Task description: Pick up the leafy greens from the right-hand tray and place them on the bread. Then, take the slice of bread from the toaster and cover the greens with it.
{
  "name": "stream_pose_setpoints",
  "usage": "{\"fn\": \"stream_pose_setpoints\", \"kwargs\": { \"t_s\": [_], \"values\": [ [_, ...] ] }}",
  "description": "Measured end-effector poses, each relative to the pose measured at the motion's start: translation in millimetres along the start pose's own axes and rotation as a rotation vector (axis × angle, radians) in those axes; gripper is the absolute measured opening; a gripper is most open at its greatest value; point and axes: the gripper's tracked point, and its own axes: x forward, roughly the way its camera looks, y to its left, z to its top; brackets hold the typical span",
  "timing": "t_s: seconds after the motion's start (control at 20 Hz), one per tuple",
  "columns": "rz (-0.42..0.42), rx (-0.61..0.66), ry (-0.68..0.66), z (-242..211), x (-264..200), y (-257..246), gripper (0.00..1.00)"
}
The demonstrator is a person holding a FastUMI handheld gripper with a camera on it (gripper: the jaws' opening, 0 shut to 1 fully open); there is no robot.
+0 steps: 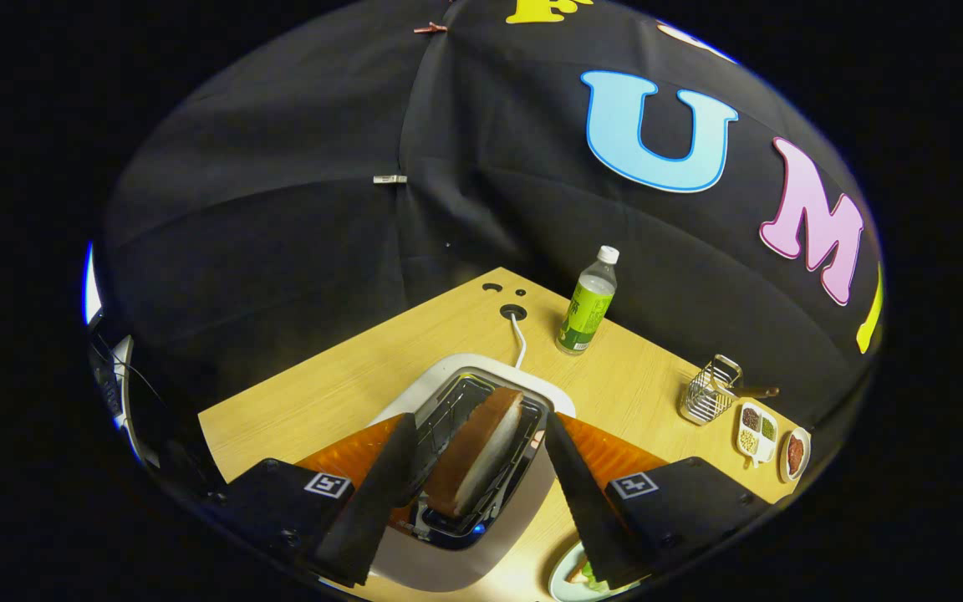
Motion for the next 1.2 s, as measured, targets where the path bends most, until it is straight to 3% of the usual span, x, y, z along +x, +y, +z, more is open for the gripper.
{"fn": "stream_pose_setpoints", "kwargs": {
  "t_s": [0.2,0.35,0.4,0.55,0.8,1.2],
  "values": [
    [-0.023,0.037,0.021,0,6,-6,0.68],
    [-0.025,0.024,0.036,-2,5,-7,0.41],
    [-0.025,0.033,0.045,-3,3,-7,0.4],
    [-0.032,0.113,0.079,-6,-1,-10,0.22],
    [0.0,0.167,0.046,14,-13,-14,0.15],
    [0.022,0.317,-0.006,46,-52,-26,0.15]
  ]
}}
